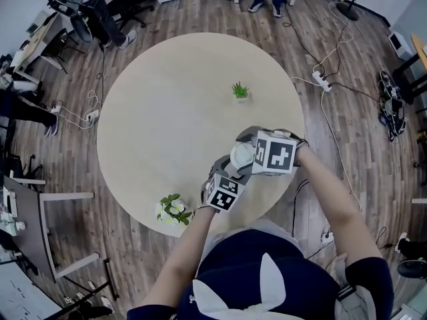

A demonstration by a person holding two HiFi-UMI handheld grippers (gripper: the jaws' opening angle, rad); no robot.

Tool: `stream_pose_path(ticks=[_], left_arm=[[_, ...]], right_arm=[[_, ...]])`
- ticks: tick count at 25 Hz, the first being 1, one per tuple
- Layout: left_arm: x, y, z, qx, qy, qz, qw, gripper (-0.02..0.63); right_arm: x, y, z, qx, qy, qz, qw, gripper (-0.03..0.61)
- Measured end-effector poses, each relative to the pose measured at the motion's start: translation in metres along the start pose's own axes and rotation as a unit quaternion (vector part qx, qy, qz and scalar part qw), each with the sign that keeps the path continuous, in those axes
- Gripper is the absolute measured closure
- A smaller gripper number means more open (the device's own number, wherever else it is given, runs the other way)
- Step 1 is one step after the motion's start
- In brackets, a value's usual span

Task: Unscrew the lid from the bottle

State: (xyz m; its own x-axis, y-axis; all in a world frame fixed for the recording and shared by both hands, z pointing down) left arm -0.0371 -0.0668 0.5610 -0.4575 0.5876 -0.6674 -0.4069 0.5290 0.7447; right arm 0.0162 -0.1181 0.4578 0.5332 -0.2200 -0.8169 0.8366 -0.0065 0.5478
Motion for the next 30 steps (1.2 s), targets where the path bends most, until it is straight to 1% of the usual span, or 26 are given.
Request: stream_pose_path(ticks=[3,5,7,9,12,14,16,18,24,30], left_arm=[[0.001,0.001,0.0,0.0,0.0,0.002,1.0,0.29],[0.001,0.002,-0.001,0.001,0.0,0.003,1.0,0.29],[0.001,0.001,-0.002,0.002,0.001,0.003,1.0,0.29],[0.002,0.0,-0.002,0.003,0.001,0.003,1.0,0.29],[0.003,0.002,-0.003,0.004,-0.001,0.002,1.0,0.29],[0.002,0.003,-0.003,0.004,-0.001,0.002,1.0,0.29],[0.001,0.002,-0.002,0.005,-0.001,0.002,1.0,0.29],[0.001,0.001,-0.001,0.005,-0.002,0.002,1.0,0.29],[-0.001,0.002,0.0,0.006,-0.002,0.001,1.0,0.29],[-0.002,0.002,-0.001,0.008,-0.002,0.002,1.0,0.29]], right_arm=[[0.005,0.004,-0.009,-0.022,0.066,0.048,0.996,0.199],[0.008,0.008,-0.016,-0.058,0.106,0.095,0.988,0.193],[0.01,0.013,-0.023,-0.107,0.144,0.148,0.973,0.182],[0.008,0.019,-0.028,-0.158,0.189,0.183,0.952,0.169],[-0.003,0.03,-0.031,-0.217,0.239,0.202,0.925,0.151],[-0.01,0.036,-0.032,-0.244,0.261,0.21,0.91,0.135],[-0.014,0.041,-0.031,-0.265,0.273,0.22,0.898,0.124],[-0.016,0.043,-0.028,-0.274,0.274,0.224,0.894,0.12],[-0.022,0.045,-0.024,-0.276,0.265,0.214,0.899,0.117],[-0.028,0.043,-0.025,-0.268,0.289,0.21,0.895,0.111]])
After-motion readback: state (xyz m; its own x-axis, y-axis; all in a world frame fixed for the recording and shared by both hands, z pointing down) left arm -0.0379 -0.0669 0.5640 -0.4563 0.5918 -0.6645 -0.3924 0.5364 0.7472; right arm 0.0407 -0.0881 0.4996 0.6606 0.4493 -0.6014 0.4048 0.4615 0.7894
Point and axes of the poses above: the fingertips, and each gripper's own axes: x backward along the fingers, z to its right, y out of its underside, the point moved 8 cm from there along x, backward along the fingers, and after that the axes turned 6 degrees about -y, right-handed, at the moved point
